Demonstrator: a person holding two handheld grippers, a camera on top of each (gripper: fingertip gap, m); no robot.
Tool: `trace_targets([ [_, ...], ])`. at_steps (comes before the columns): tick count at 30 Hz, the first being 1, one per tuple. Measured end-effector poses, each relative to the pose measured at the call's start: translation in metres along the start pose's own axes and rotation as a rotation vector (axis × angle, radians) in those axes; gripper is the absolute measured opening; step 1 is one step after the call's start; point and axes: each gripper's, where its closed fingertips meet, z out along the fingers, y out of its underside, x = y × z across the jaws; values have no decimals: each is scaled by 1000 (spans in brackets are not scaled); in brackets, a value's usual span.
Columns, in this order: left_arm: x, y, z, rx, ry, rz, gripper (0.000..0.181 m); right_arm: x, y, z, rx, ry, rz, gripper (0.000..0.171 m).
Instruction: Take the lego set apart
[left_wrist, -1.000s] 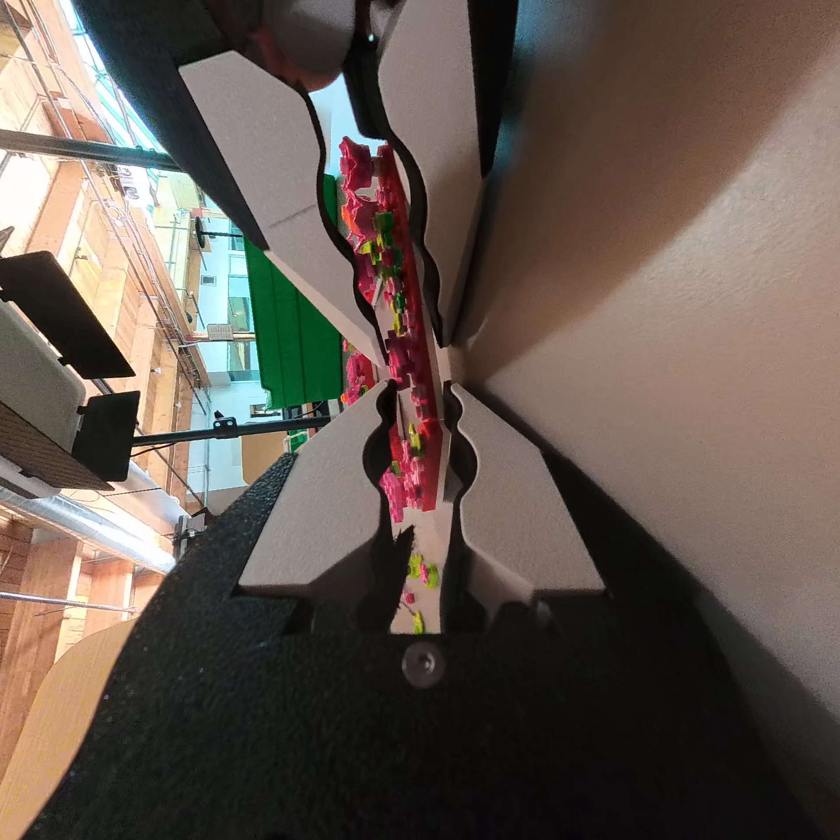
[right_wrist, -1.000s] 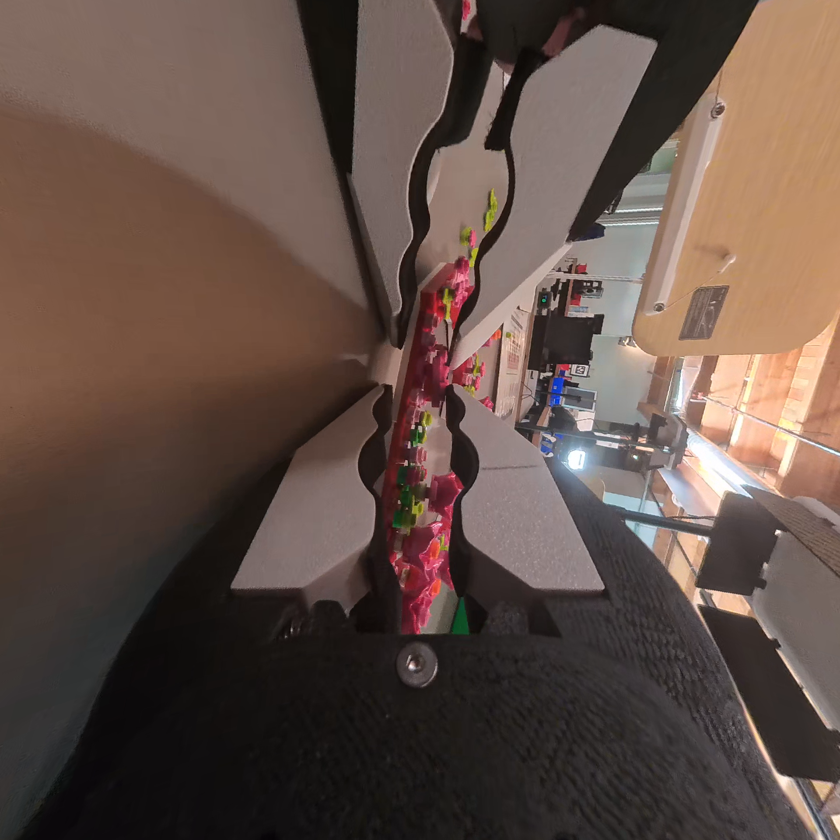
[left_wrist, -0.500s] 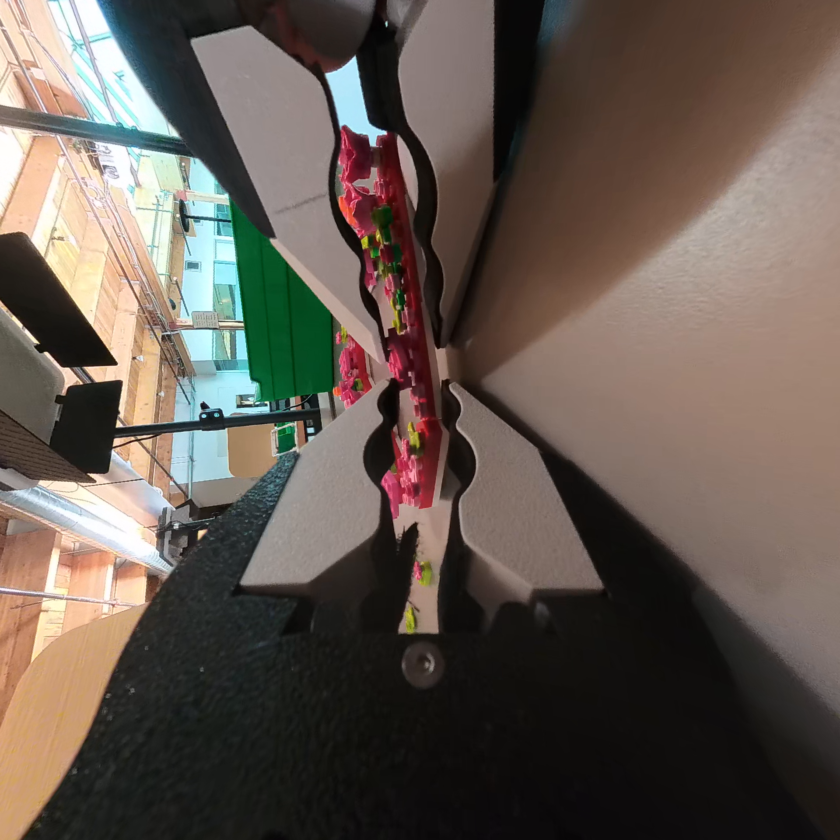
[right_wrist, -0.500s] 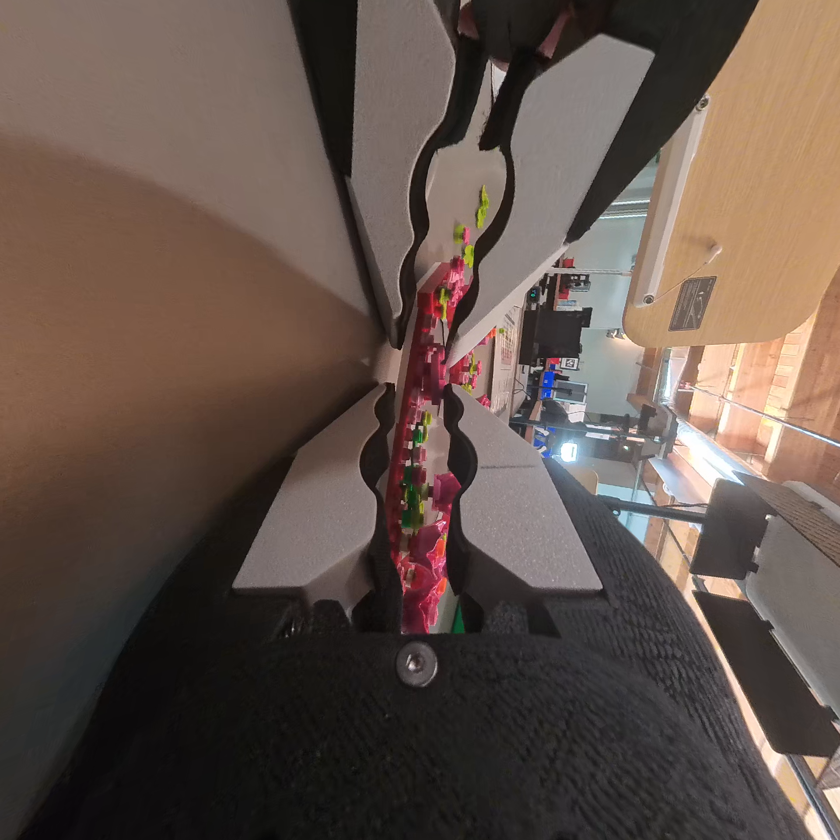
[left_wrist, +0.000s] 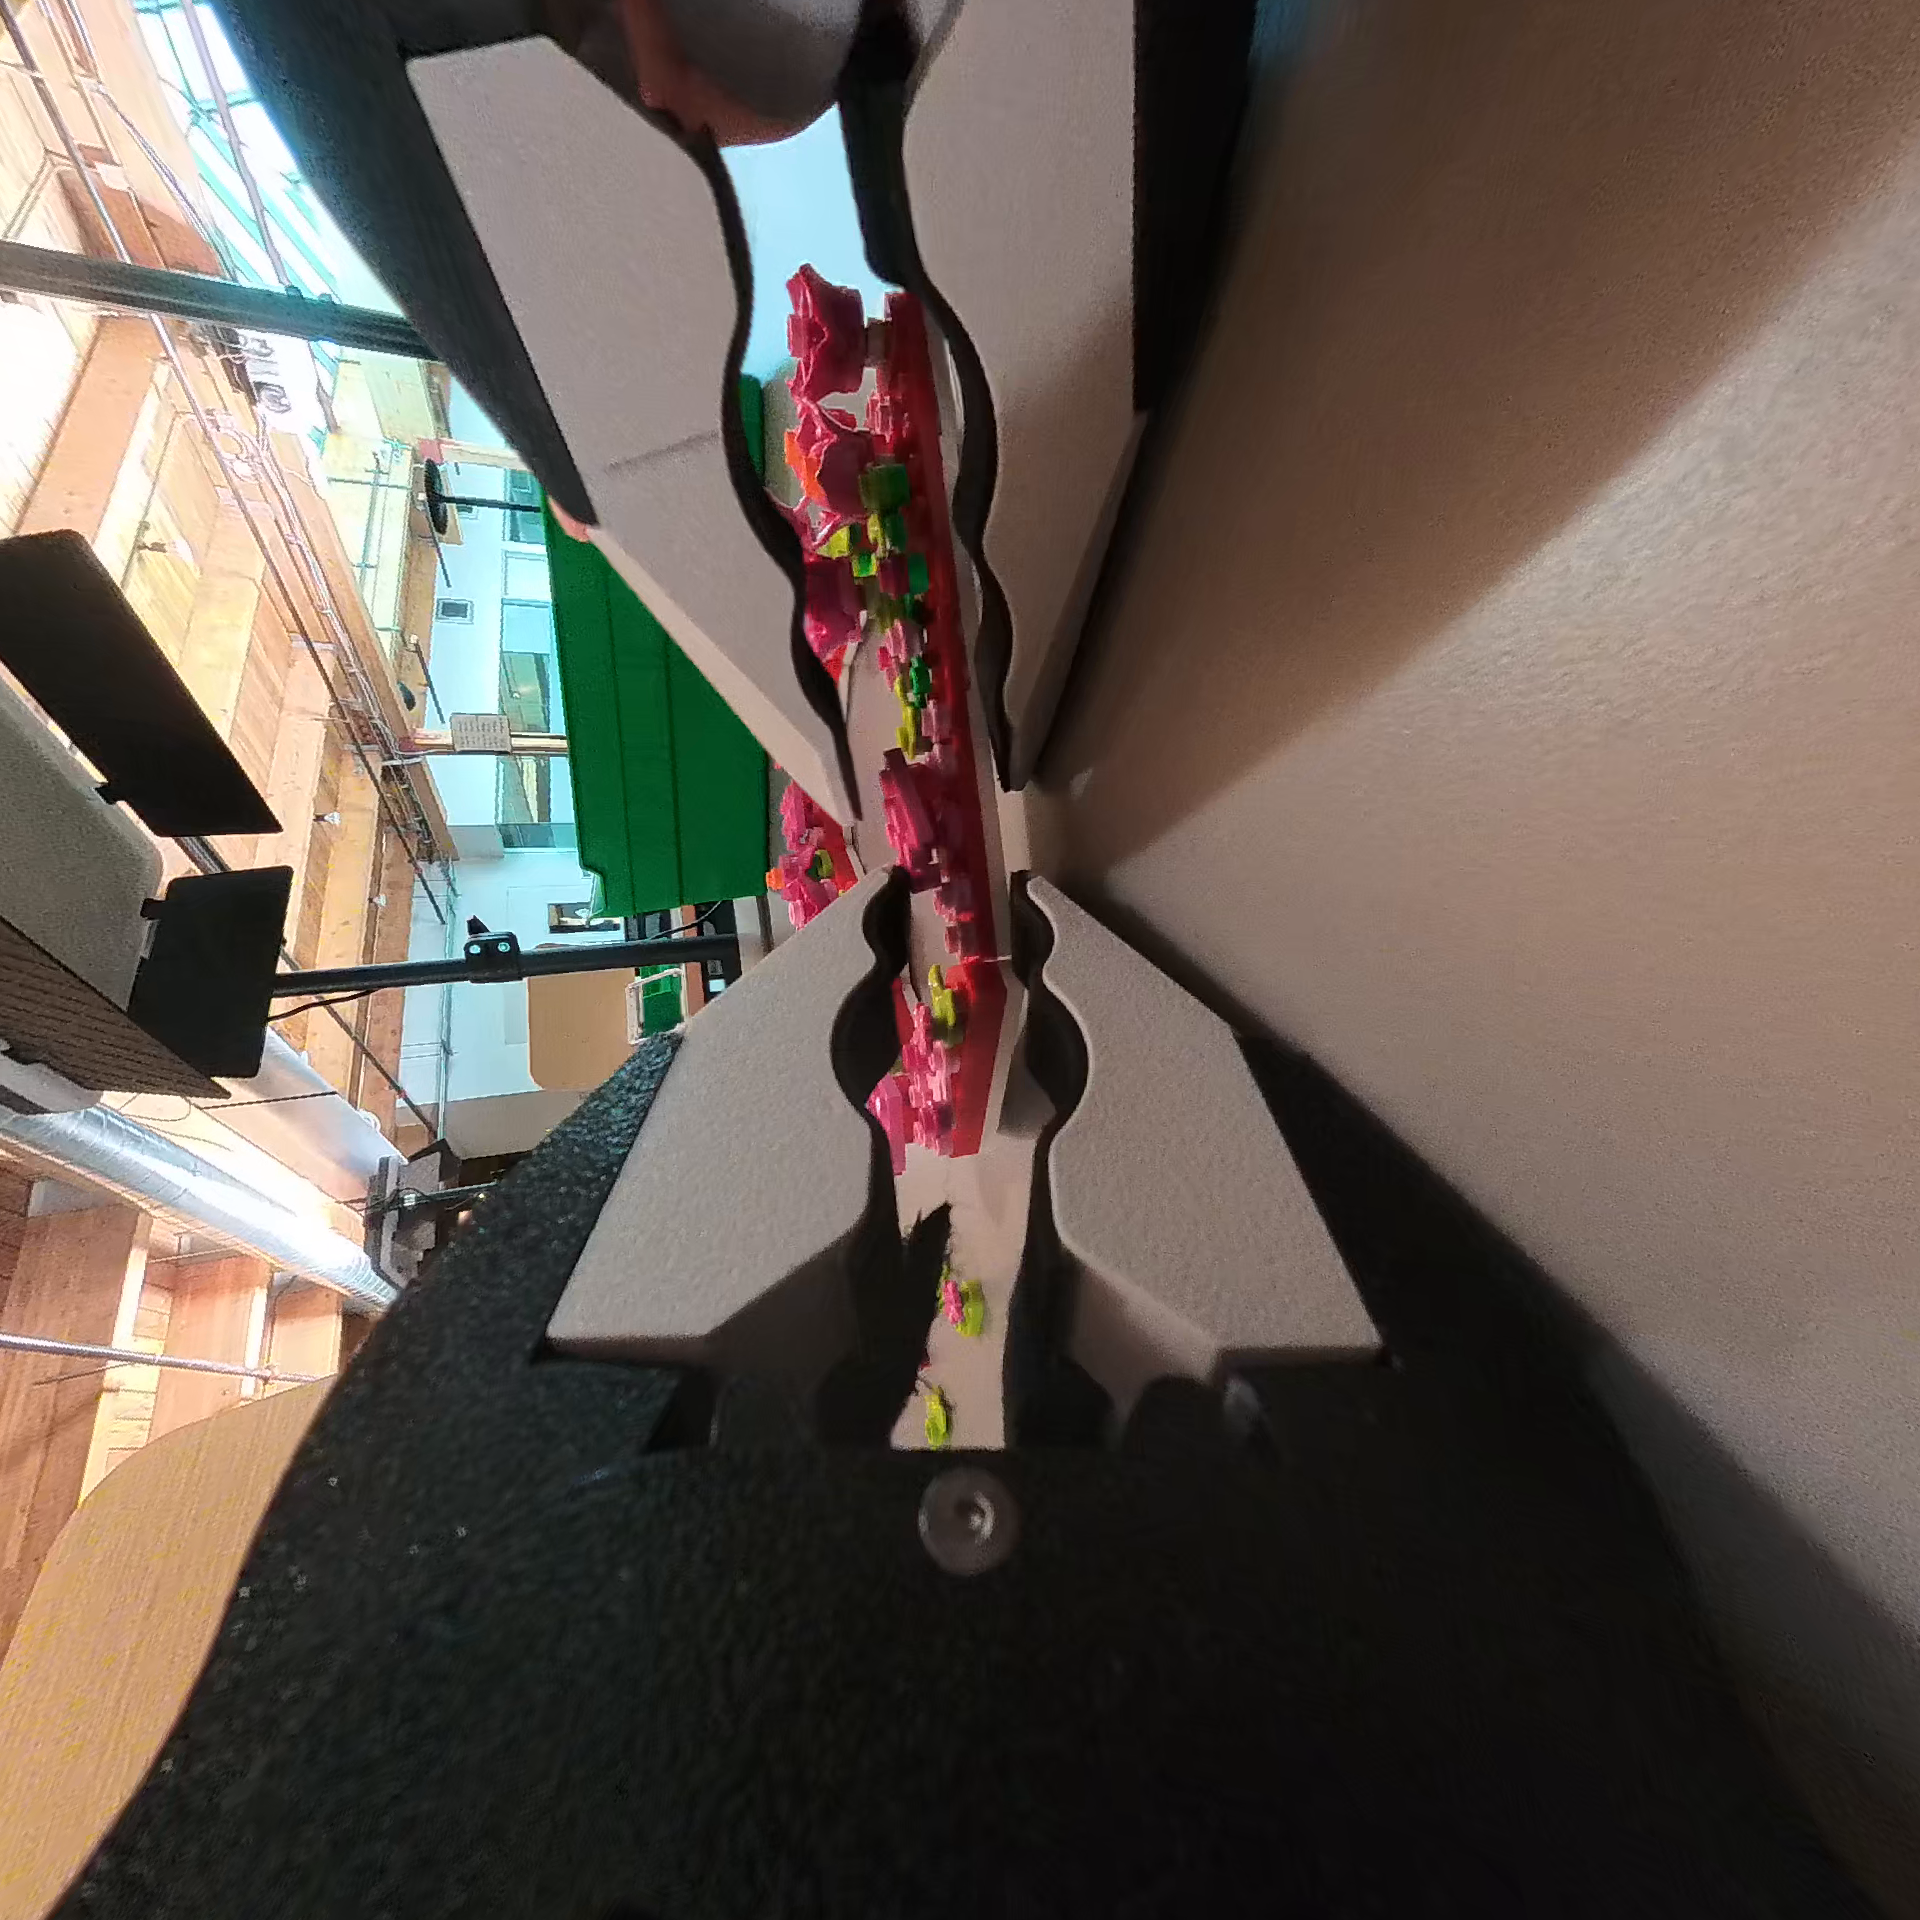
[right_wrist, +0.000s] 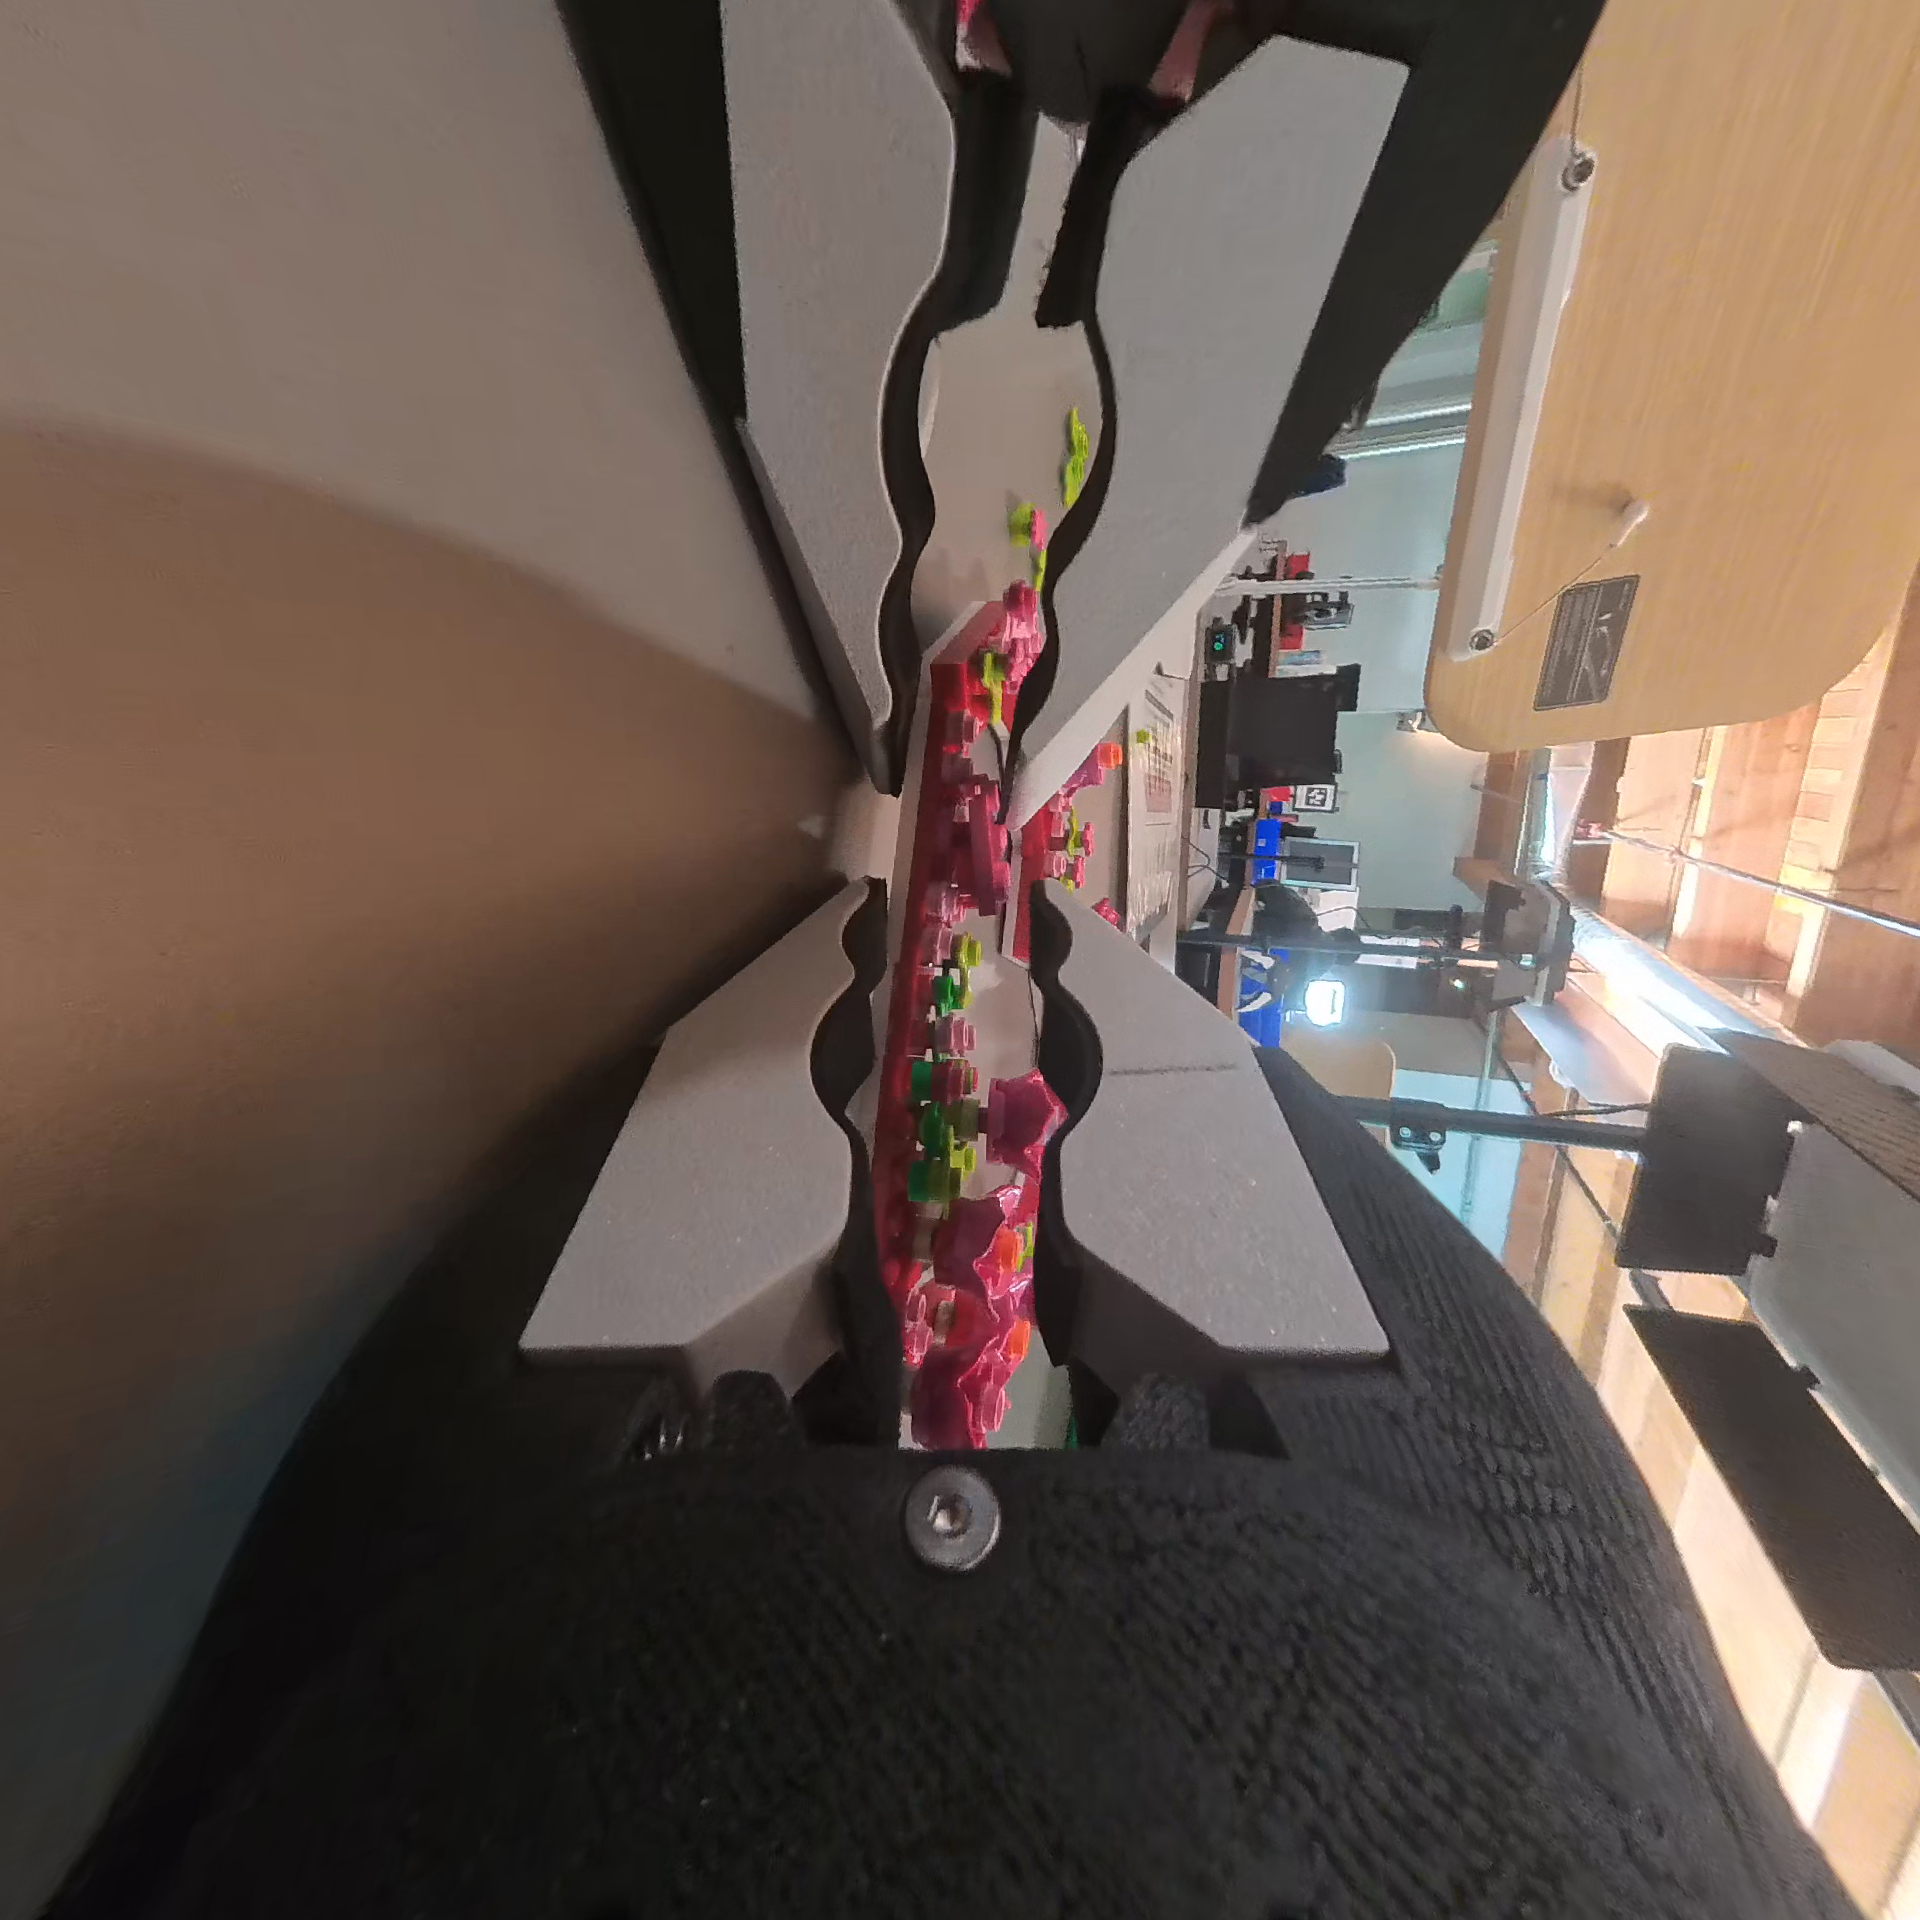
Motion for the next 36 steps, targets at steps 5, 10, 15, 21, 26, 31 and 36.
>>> trace_targets([
  [5, 1, -2, -1, 9, 8, -6, 16, 0, -1, -1, -2, 0, -5, 28],
  [10, 1, -5, -7, 14, 33, -79, 24, 0, -2, -10, 2, -32, 41, 38],
  [15, -1, -12, -18, 54, 83, -231, 42, -2, -5, -25, 38, -115, 153, 50],
  [21, -5, -19, -37, 125, 96, -481, 74, 13, -4, -62, 159, -82, 441, 67],
  [26, -57, 1, -82, 270, -165, -821, 88, 51, 41, -108, 260, 197, 876, 73],
  [31, -83, 52, -119, 267, -400, -1153, 101, 78, 67, -123, 389, 339, 1178, 72],
  [36, -84, 82, -153, 184, -568, -1211, 98, 88, 72, -136, 431, 456, 1141, 71],
])
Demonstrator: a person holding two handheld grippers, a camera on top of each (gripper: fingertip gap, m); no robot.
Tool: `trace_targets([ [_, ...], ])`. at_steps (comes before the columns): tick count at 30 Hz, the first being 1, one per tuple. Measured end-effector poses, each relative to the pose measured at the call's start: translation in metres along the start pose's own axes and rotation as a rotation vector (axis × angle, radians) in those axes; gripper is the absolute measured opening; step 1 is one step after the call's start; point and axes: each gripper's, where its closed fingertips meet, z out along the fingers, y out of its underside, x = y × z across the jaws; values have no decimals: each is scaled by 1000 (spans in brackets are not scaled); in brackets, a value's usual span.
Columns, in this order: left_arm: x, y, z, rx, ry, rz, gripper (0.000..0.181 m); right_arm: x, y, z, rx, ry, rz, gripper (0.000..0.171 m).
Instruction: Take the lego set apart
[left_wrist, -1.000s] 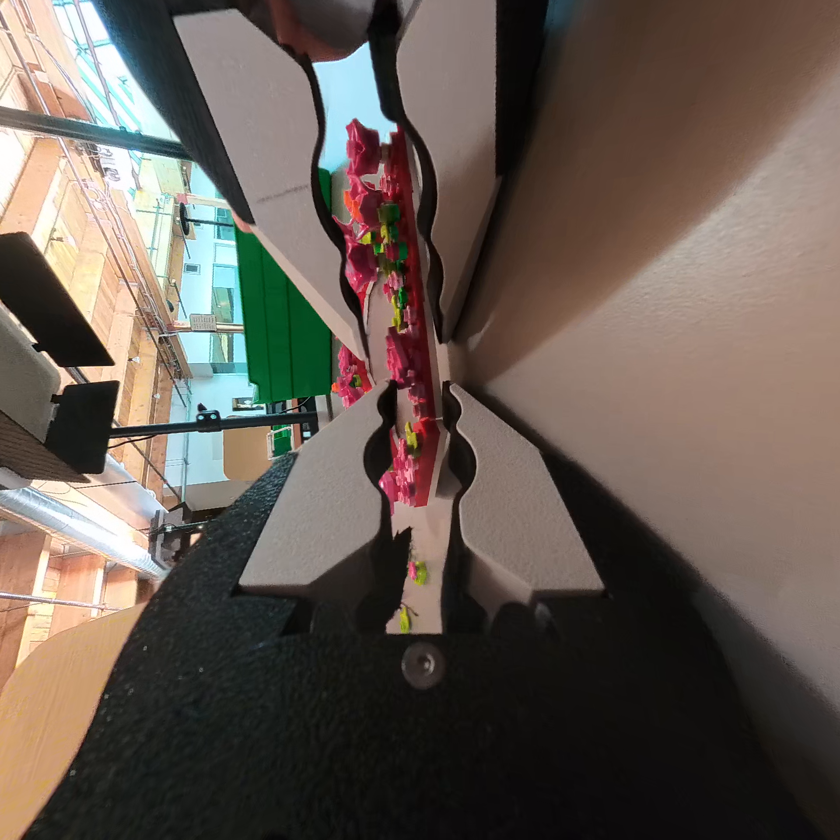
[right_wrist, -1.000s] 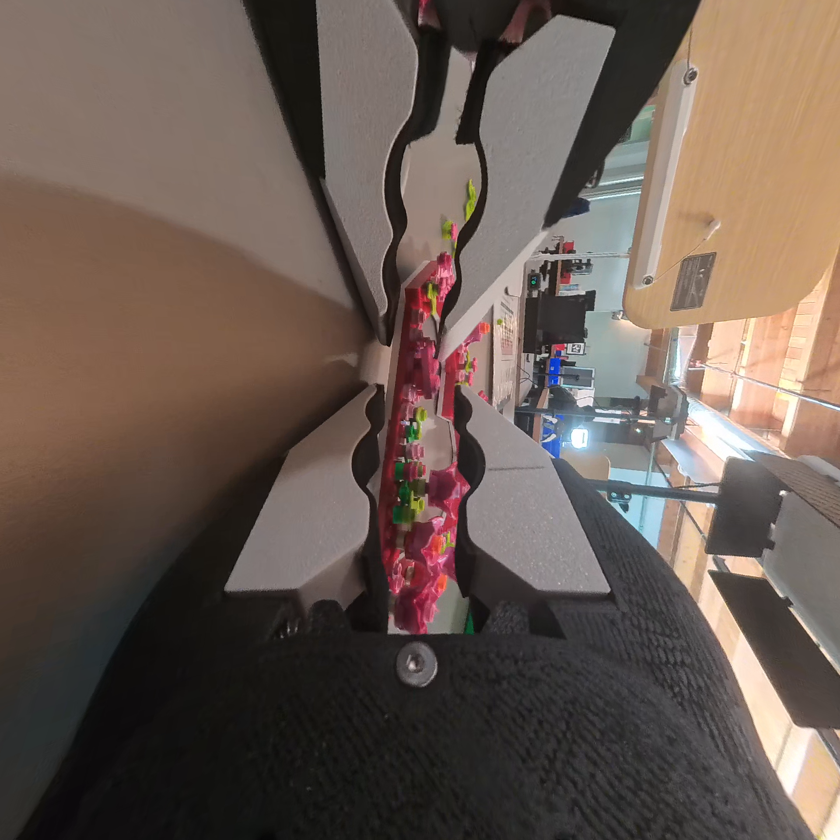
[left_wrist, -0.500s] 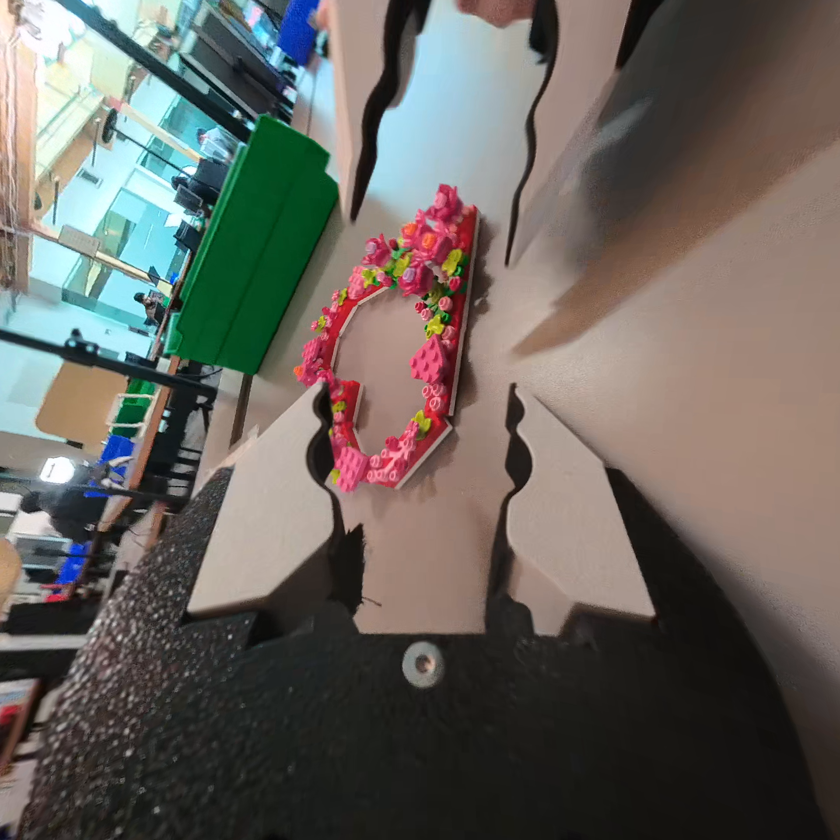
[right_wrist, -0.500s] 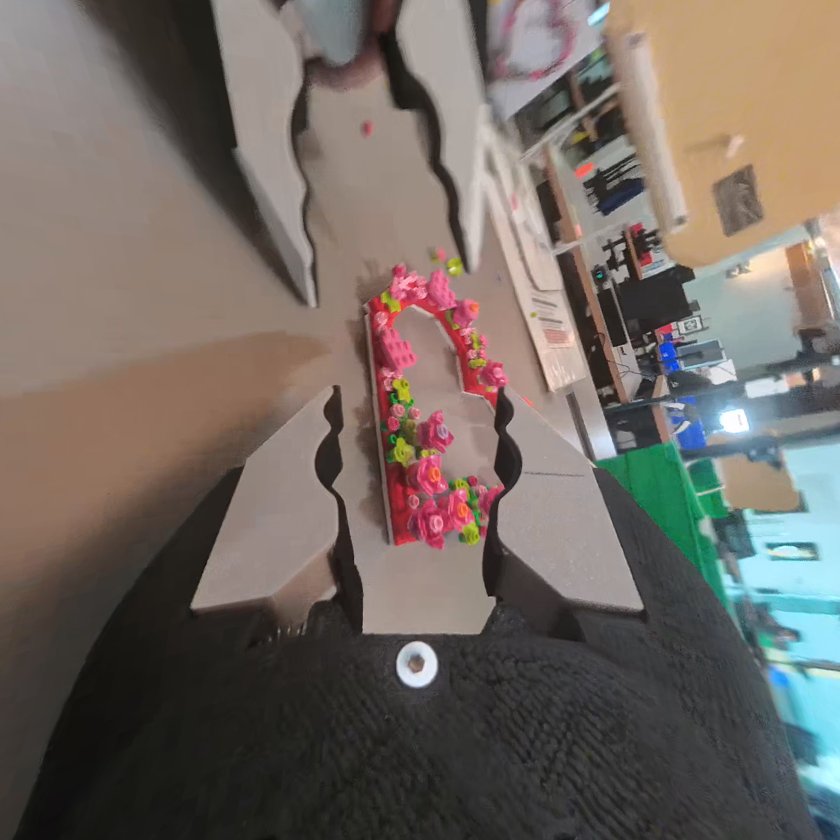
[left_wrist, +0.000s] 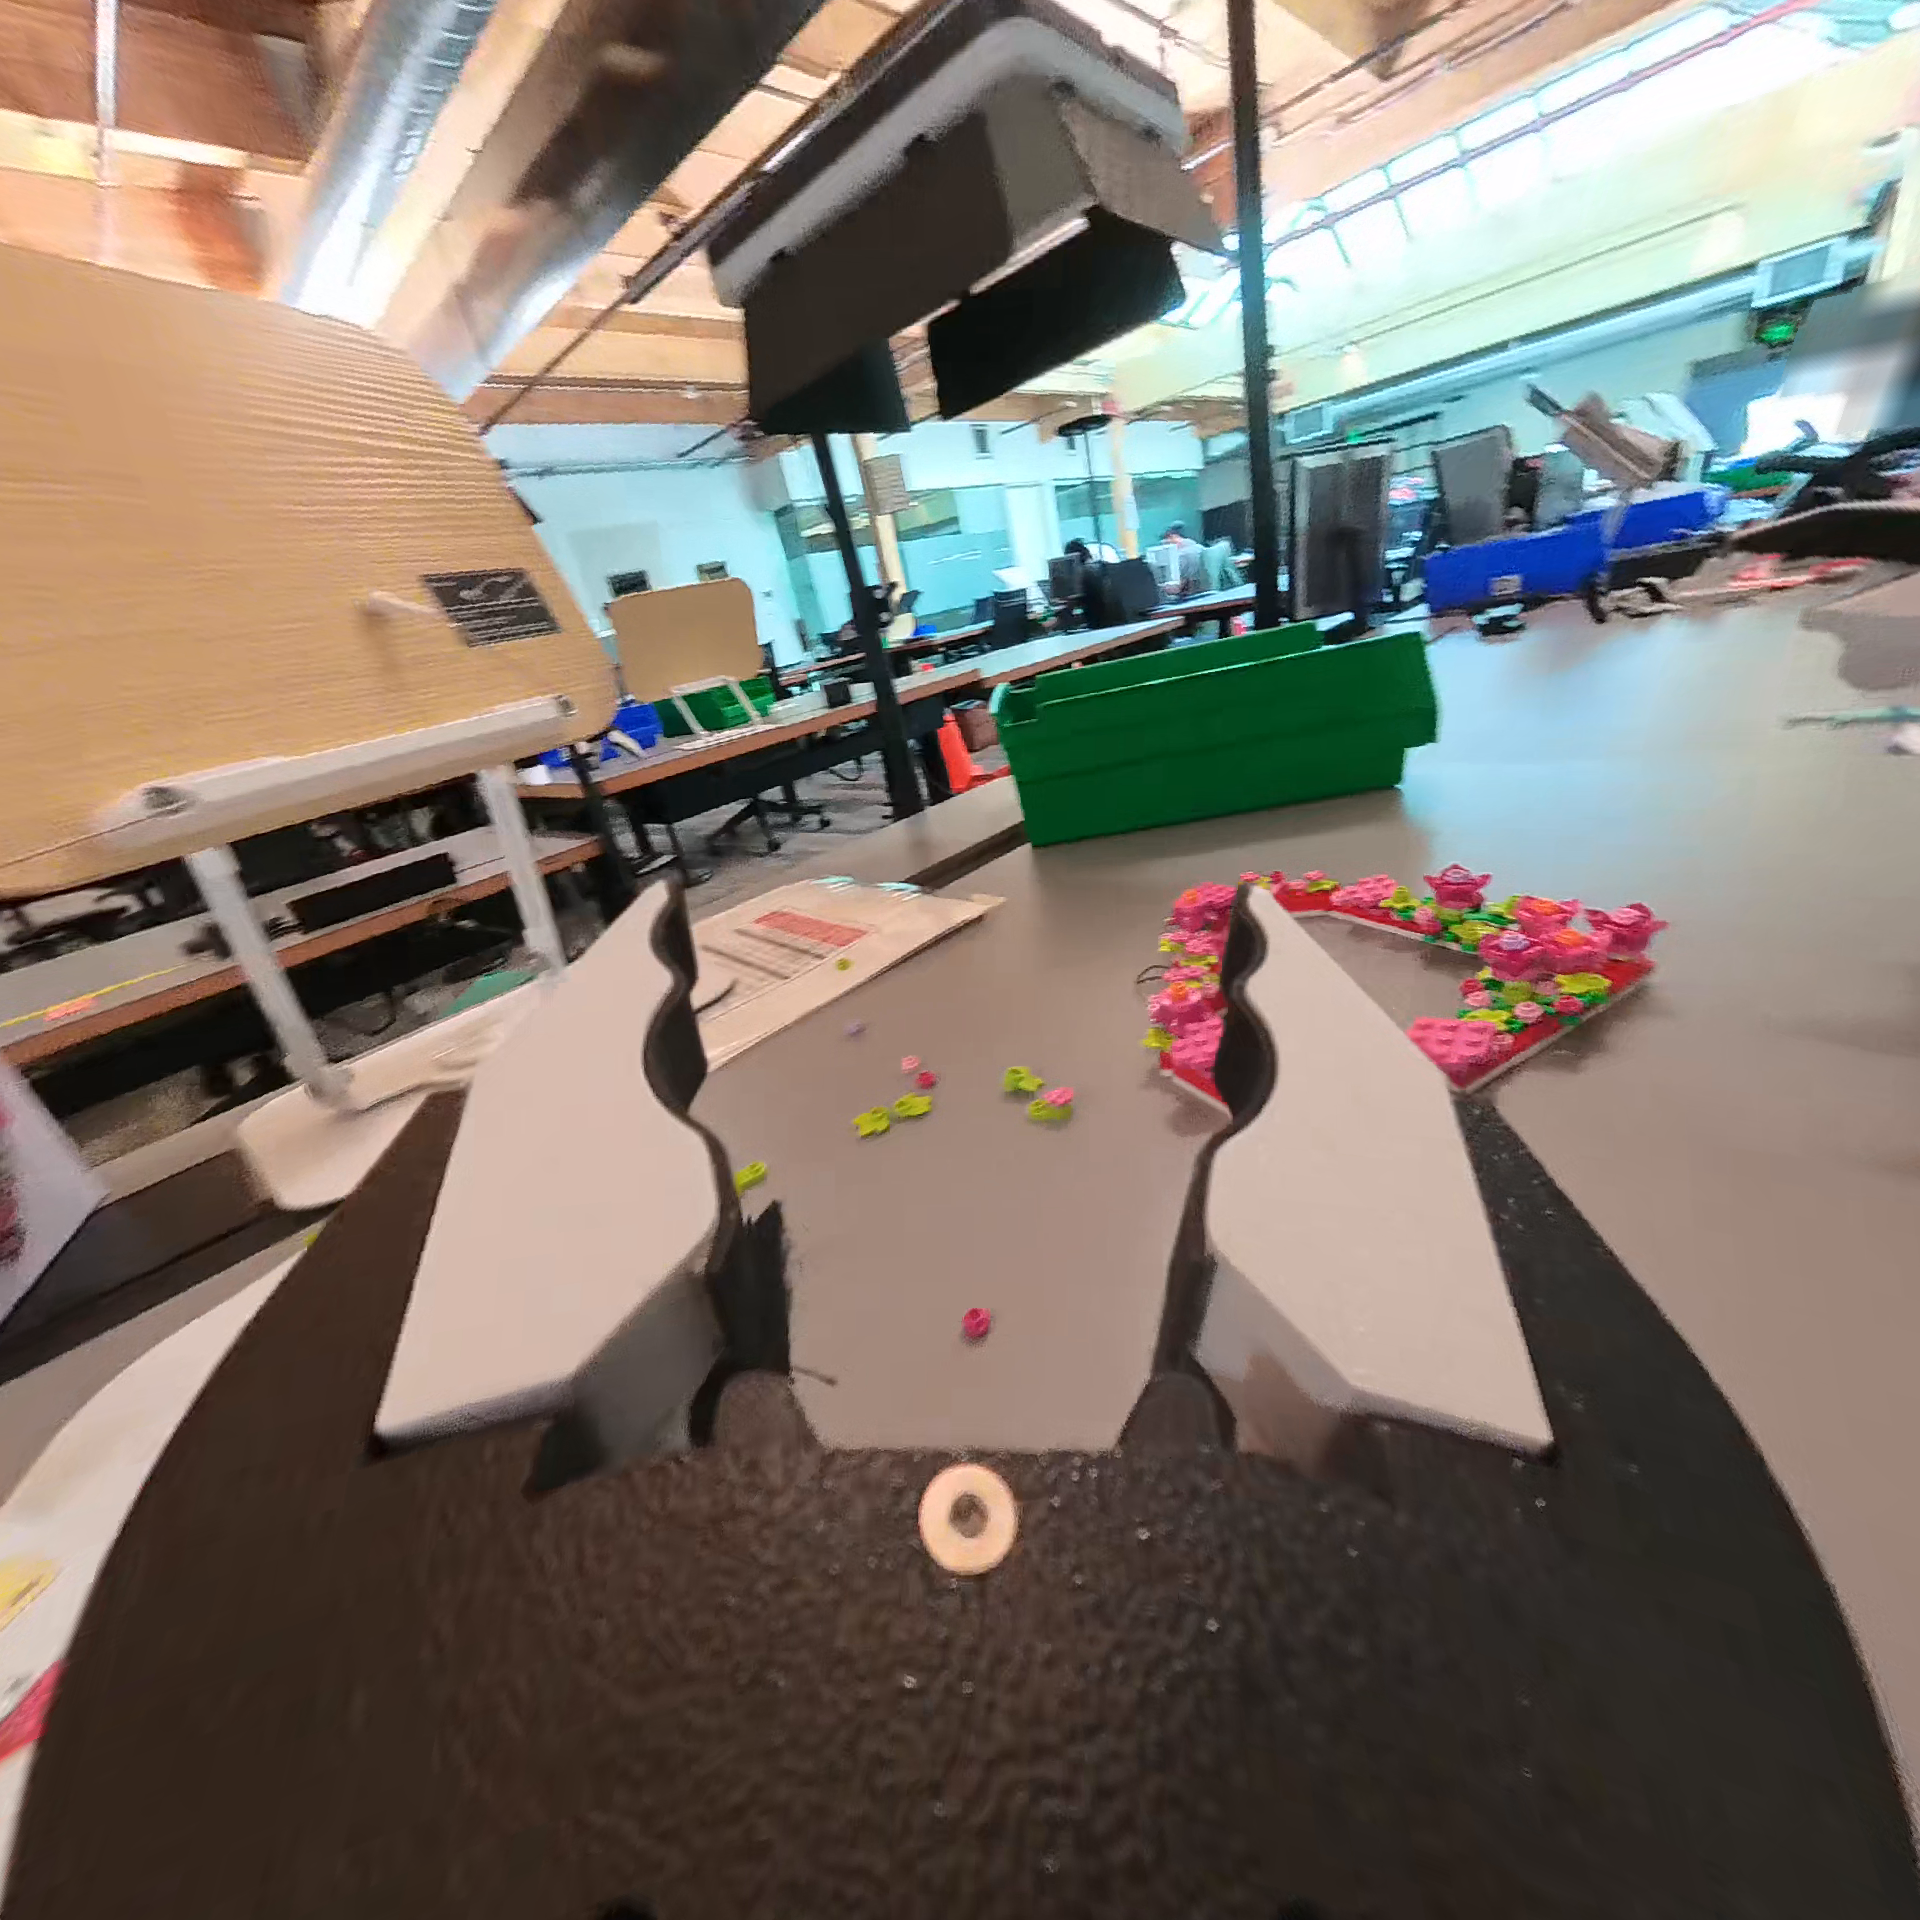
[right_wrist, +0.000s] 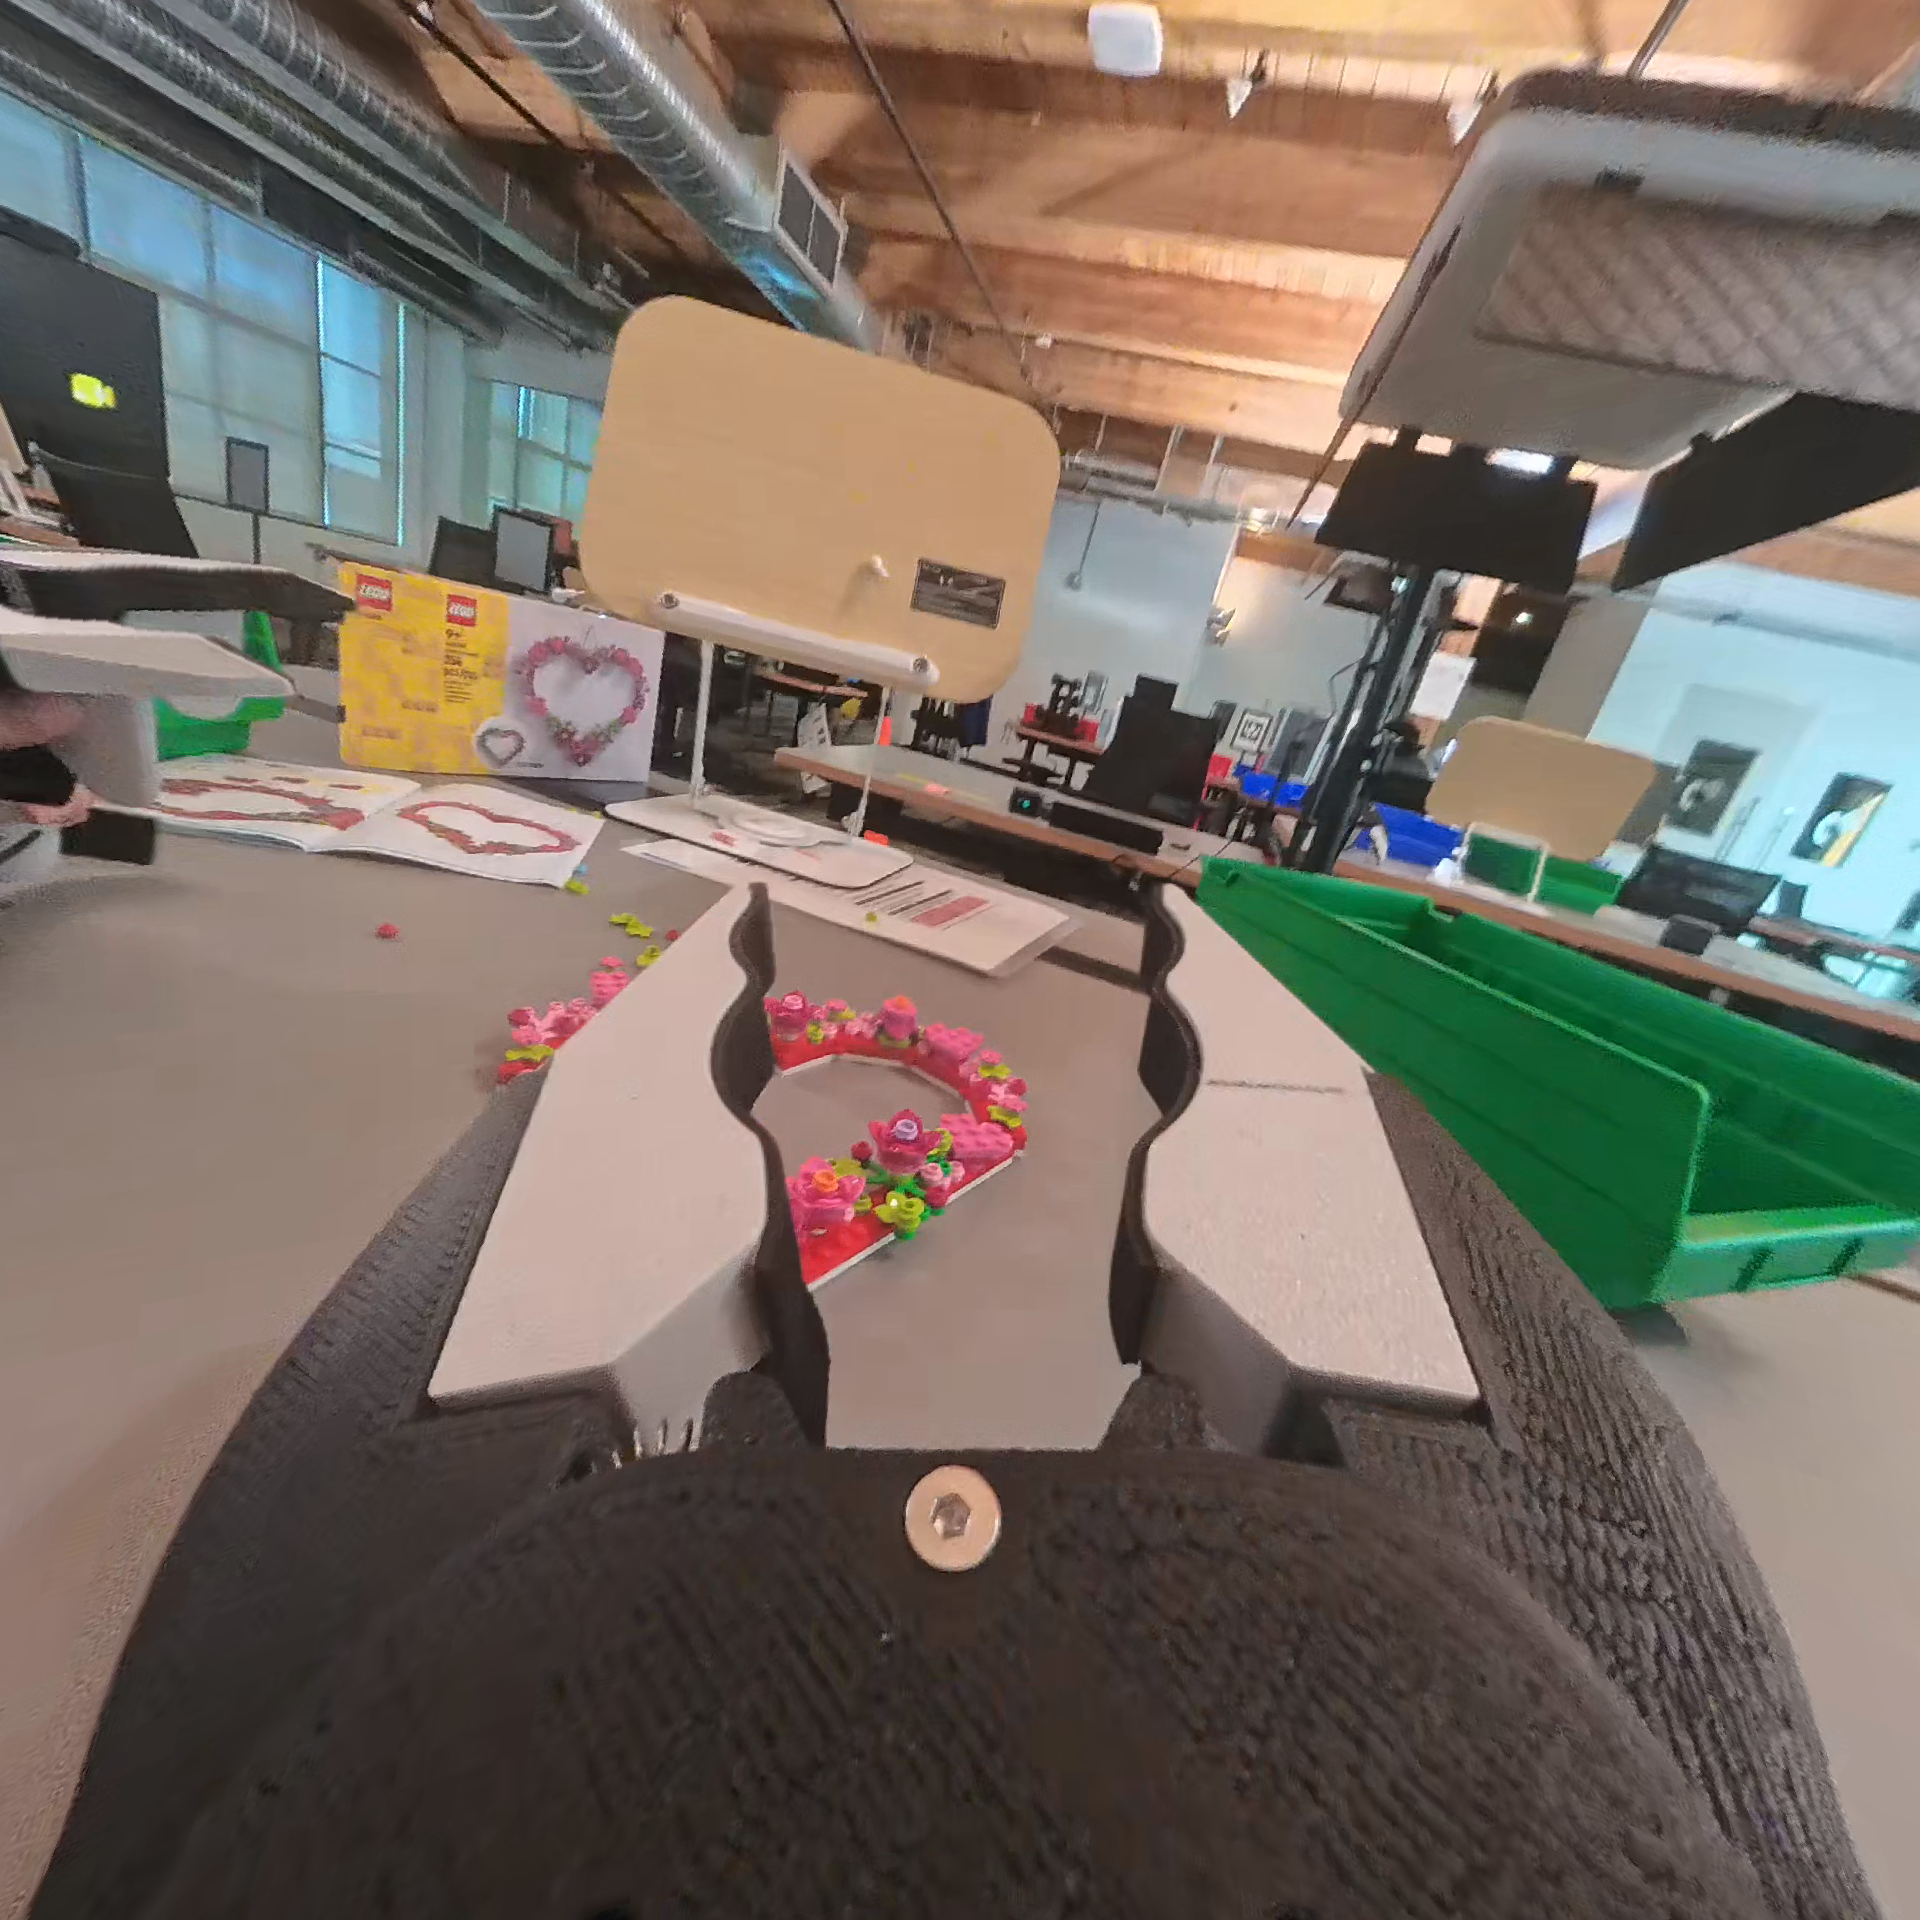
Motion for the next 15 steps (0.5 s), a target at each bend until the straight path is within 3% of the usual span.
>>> trace_targets([
  [5, -3, 5, -12, -59, -73, 36, 95, 9, 6, 0, -62, 66, -42, 64],
  [9, 23, 14, -4, -222, -16, -43, 108, 10, -6, 12, -215, 33, -80, 61],
  [14, 63, 6, 1, -448, 42, -197, 88, 4, -27, 25, -552, -173, -97, 36],
  [15, 75, 3, 0, -498, 85, -205, 74, 0, -27, 25, -629, -217, -87, 31],
])
